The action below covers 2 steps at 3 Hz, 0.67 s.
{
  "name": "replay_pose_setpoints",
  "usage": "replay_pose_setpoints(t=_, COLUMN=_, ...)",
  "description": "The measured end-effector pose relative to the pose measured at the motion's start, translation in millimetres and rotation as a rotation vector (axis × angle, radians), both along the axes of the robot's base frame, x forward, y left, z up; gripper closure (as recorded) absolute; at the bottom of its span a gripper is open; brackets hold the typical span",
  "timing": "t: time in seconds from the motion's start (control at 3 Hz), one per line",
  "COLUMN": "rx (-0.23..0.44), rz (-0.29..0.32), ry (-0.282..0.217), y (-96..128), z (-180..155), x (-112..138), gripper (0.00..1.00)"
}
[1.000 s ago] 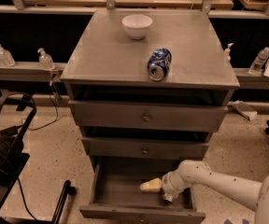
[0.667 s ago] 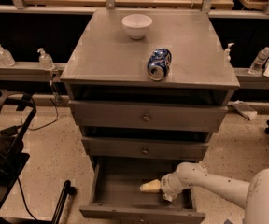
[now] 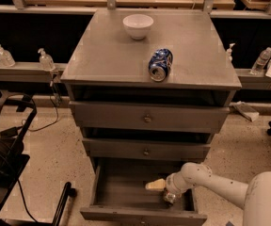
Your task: Pick 7up can from bottom drawer and place on counter
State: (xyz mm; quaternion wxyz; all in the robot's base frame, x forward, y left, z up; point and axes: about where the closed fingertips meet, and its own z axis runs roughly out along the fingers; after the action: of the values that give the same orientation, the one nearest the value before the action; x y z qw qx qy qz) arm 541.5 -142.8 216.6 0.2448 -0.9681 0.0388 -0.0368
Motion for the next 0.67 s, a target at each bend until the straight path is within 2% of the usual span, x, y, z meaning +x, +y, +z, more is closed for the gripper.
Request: replay_pose_setpoints(t=0.67, rx=-0.057, rz=0.0, ry=0.006, y=-21.6, z=-21.3, x=12.0, gripper=0.0)
